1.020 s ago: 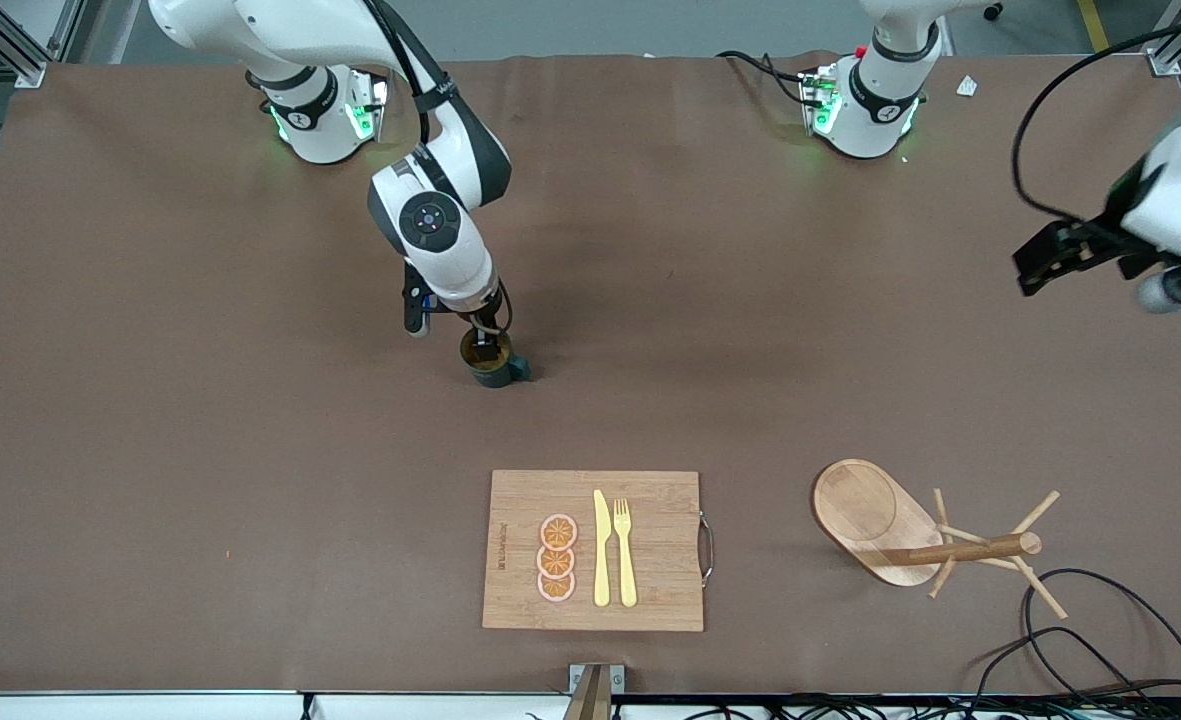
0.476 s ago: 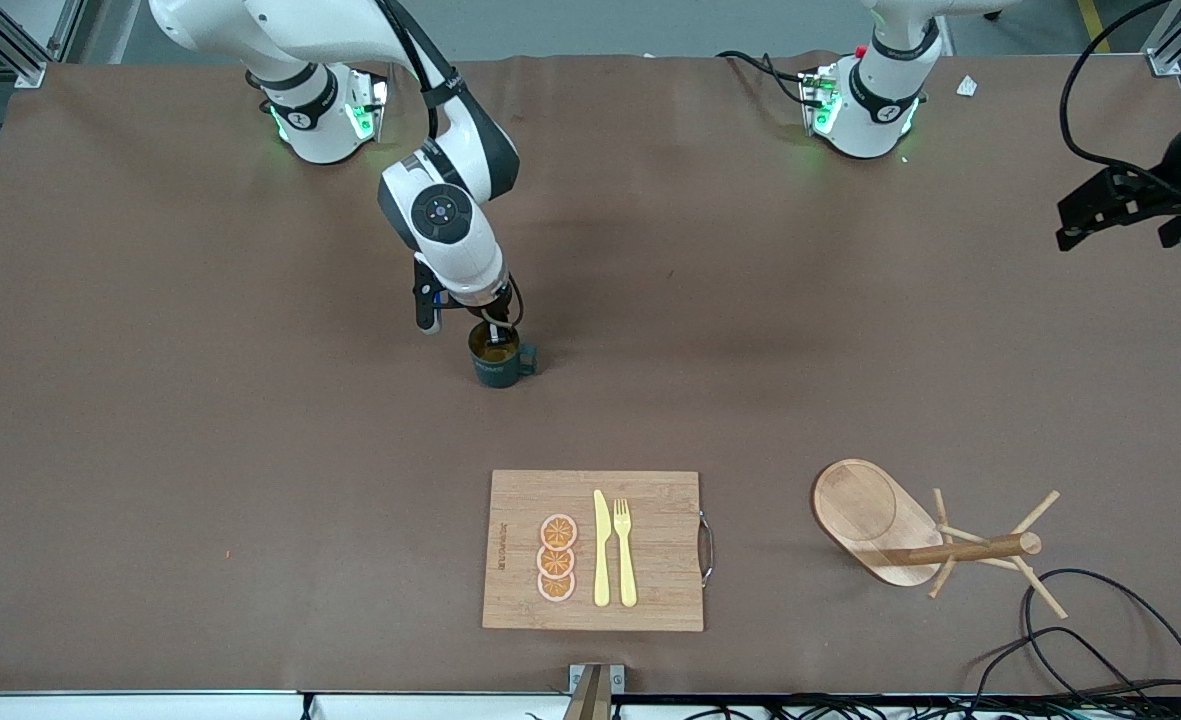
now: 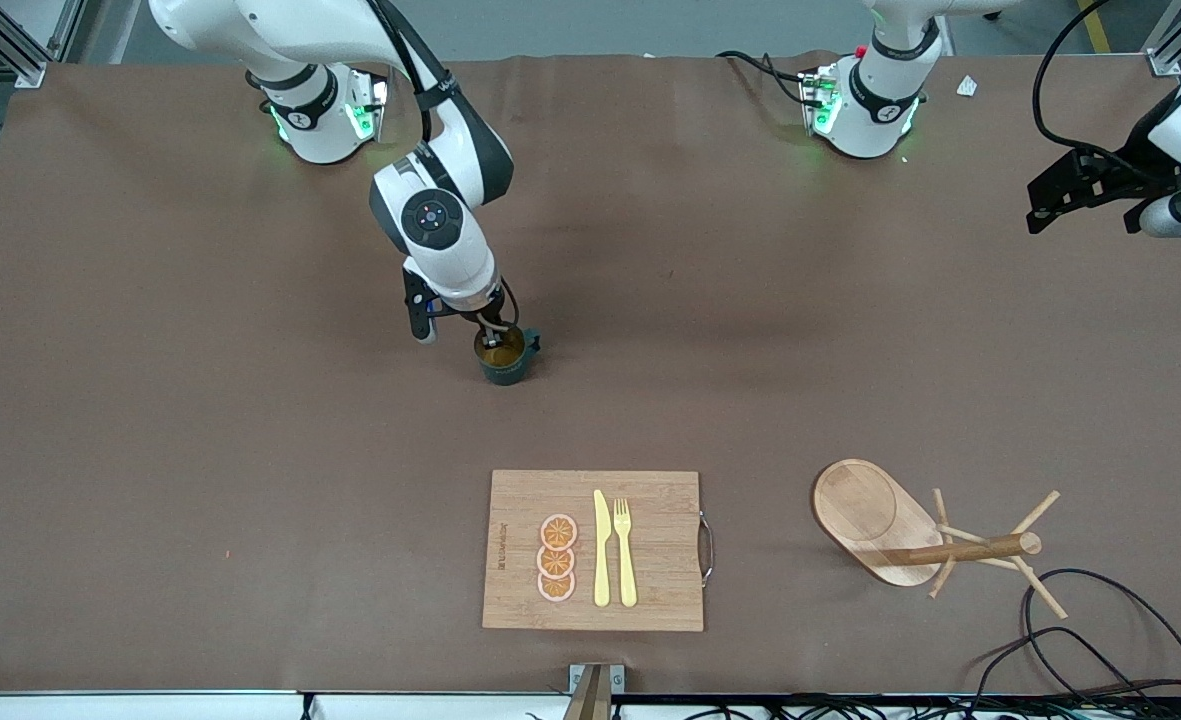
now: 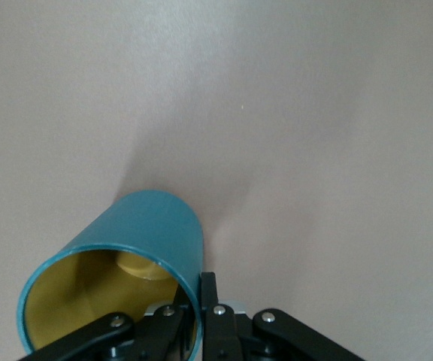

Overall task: Transfer cup from left to right arm and place
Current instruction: 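Grasp the mug rim with the right gripper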

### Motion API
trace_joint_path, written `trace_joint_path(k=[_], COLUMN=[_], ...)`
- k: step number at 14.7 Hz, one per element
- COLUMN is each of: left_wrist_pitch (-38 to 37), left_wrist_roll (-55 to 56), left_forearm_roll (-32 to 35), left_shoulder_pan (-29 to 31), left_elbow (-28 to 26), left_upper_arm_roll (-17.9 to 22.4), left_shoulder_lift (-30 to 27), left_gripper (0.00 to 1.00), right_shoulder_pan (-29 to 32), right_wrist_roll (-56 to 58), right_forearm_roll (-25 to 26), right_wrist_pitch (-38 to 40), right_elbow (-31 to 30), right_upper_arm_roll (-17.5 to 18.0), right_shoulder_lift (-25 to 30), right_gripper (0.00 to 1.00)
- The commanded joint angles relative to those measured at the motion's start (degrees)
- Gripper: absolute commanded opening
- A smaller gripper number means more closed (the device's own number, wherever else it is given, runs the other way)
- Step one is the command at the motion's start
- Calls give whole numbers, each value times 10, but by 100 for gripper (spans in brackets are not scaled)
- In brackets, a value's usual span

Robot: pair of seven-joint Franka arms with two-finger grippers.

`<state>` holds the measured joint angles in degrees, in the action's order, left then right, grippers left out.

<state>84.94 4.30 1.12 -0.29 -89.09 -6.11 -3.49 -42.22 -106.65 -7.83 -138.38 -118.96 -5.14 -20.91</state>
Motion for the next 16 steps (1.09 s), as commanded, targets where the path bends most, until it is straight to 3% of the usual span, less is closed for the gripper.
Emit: trace_joint_path(k=[1,7,10,16], left_wrist_pitch=[10,11,10,13], left_wrist_roll=[-3,-3,-3,-5], left_forearm_roll=[-5,-5,-5,5], left_shoulder_pan=[-2,-2,-2,-2], left_elbow=[-15,-15,-15,-14], left_upper_arm_roll=[4,4,4,4], left_shoulder_lift=[-12,-11,-12,-13], left_gripper=[100,100,100,100], right_shoulder_pan=[26,69,121,225], right_wrist_roll=[69,285,463,832], right_forearm_roll=[-5,-6,-6,-6], right_wrist_pitch=[36,83,107,156], right_elbow=[-9,-47,-82,-83], right_upper_arm_roll=[5,2,2,0], right_shoulder_lift=[32,102,141,162], right_gripper=[0,0,0,0])
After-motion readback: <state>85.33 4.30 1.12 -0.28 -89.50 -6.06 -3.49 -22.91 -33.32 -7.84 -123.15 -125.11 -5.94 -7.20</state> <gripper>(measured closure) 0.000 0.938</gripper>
